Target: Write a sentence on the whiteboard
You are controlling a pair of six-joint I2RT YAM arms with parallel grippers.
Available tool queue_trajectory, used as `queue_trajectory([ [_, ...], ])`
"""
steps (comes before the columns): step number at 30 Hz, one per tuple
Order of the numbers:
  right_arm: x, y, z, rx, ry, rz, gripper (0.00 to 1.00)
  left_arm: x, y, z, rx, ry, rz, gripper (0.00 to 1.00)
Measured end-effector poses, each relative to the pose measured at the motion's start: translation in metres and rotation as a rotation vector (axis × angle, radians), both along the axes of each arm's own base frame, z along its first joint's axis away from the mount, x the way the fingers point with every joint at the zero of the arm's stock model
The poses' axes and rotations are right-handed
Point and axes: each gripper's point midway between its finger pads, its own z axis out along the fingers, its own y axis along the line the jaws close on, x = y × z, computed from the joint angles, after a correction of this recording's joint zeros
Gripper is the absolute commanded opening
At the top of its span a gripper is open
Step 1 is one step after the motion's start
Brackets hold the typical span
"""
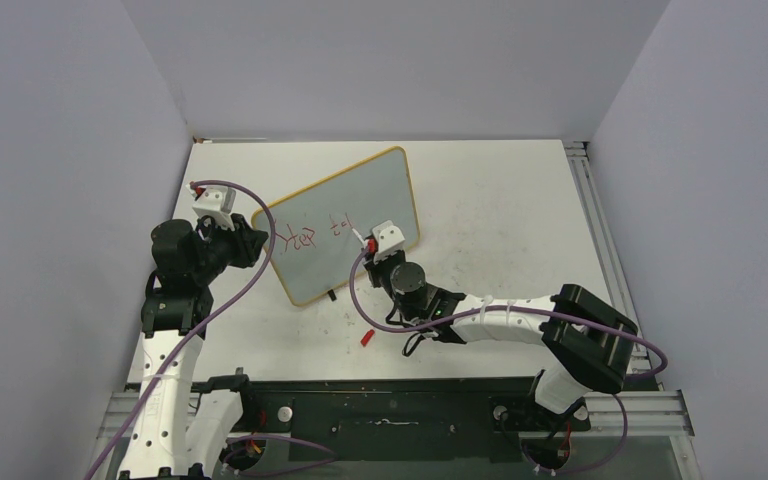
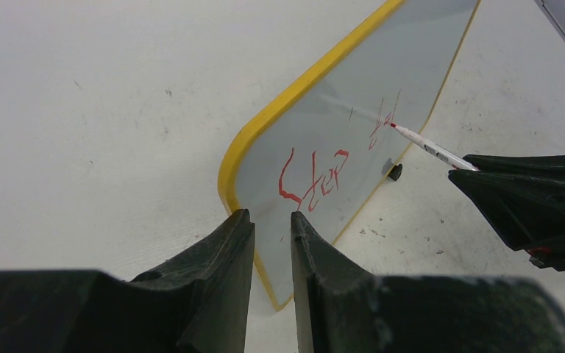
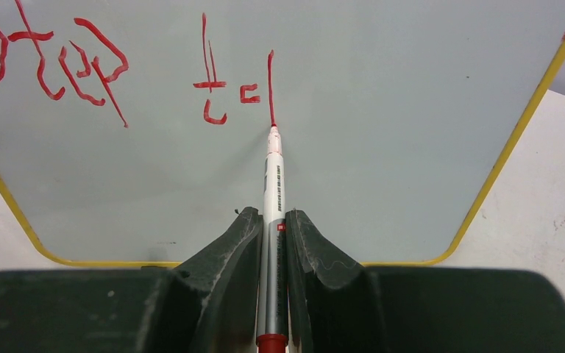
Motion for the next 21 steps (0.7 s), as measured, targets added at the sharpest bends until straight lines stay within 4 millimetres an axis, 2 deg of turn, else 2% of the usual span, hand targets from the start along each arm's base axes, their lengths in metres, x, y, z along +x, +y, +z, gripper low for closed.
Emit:
queue_trajectory([
  [4, 0.001, 0.000, 0.002, -0.007, -0.007, 0.001, 0.05, 0.000, 0.000, 0.000, 0.000, 0.000, 0.000, 0.23],
  [13, 0.006, 0.006, 0.021, 0.001, -0.046, 0.003, 0.05, 0.000, 0.000, 0.000, 0.000, 0.000, 0.000, 0.23],
  [21, 0.011, 0.003, 0.022, -0.003, -0.050, -0.009, 0.05, 0.000, 0.000, 0.000, 0.000, 0.000, 0.000, 0.23],
])
